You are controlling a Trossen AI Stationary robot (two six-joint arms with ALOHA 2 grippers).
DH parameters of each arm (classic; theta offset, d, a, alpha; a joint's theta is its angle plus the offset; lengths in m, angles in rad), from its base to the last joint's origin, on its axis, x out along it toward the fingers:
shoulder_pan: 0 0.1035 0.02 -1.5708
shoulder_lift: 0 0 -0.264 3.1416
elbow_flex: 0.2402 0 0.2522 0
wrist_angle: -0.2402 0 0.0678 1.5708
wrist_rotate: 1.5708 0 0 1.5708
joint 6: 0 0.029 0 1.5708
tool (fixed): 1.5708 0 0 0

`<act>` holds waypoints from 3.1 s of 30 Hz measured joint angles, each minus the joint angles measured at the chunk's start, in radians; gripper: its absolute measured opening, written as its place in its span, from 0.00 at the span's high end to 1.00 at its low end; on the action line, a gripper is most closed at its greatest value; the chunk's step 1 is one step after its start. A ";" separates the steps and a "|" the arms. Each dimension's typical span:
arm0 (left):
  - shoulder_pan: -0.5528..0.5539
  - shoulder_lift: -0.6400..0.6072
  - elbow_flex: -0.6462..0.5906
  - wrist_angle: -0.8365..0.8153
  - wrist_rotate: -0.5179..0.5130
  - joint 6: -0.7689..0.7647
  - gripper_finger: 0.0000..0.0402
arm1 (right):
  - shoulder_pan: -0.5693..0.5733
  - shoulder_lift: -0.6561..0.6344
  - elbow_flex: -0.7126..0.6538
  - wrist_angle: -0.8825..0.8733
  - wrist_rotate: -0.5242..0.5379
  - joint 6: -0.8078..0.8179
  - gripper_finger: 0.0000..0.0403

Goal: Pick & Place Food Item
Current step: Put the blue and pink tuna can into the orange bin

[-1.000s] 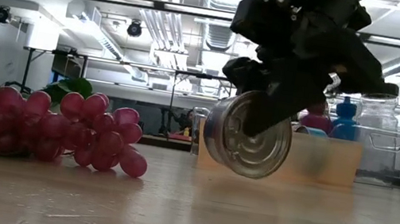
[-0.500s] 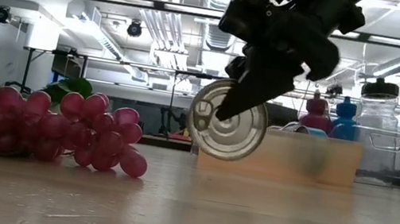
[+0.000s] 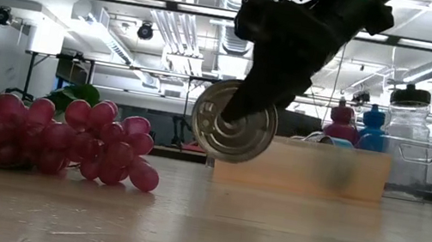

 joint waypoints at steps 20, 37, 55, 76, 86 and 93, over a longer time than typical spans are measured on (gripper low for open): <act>0.000 0.000 0.000 0.000 0.000 0.000 0.93 | 0.039 -0.001 -0.004 -0.040 0.022 0.285 0.55; 0.000 0.000 0.000 0.000 0.000 0.000 0.93 | 0.064 -0.106 0.016 -0.146 0.090 0.294 0.55; 0.000 0.000 0.000 0.000 0.000 0.000 0.93 | -0.077 -0.238 0.018 -0.497 0.457 0.745 0.55; 0.000 0.000 0.000 0.000 0.003 0.000 0.93 | -0.265 -0.156 0.018 -0.628 0.330 0.839 0.54; 0.000 0.000 0.000 -0.001 0.003 0.000 0.93 | -0.265 -0.109 0.017 -0.614 0.325 0.831 0.54; 0.000 0.000 0.000 0.000 0.003 0.000 0.93 | -0.264 -0.084 0.016 -0.612 0.307 0.831 0.54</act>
